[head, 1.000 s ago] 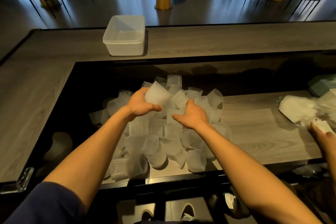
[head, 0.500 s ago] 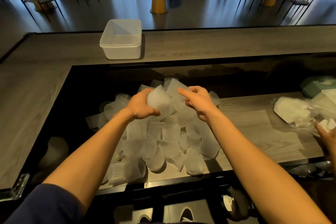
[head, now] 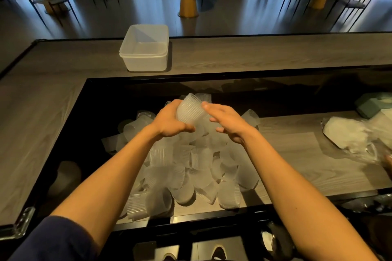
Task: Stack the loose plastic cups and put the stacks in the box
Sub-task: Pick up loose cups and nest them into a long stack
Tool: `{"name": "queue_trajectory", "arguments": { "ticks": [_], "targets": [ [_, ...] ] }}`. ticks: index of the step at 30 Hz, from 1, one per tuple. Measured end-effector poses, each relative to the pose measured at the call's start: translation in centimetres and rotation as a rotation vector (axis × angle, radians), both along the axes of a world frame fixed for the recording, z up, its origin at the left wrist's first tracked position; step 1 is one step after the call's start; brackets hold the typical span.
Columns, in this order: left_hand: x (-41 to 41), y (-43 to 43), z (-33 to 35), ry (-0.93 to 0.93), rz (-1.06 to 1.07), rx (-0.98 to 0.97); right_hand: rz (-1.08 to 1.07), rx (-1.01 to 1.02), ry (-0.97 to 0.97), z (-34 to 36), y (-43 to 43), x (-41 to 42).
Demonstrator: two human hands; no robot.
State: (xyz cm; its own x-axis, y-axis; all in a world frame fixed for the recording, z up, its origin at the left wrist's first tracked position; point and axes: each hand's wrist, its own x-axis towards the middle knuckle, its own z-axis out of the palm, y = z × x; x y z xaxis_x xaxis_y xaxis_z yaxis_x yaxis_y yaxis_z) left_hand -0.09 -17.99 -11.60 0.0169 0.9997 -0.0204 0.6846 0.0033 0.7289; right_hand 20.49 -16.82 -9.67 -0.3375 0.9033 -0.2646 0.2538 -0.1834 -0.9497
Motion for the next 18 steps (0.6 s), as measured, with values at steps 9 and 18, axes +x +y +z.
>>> {"name": "queue_trajectory", "arguments": {
  "ticks": [9, 18],
  "targets": [
    [-1.3, 1.2, -0.8, -0.005, 0.031, -0.066, -0.430, -0.294, -0.084, -4.2, 1.0, 2.1],
    [-1.5, 1.5, -1.6, 0.014, 0.039, -0.075, -0.396, -0.237, -0.257, -4.7, 1.7, 1.0]
  ]
}}
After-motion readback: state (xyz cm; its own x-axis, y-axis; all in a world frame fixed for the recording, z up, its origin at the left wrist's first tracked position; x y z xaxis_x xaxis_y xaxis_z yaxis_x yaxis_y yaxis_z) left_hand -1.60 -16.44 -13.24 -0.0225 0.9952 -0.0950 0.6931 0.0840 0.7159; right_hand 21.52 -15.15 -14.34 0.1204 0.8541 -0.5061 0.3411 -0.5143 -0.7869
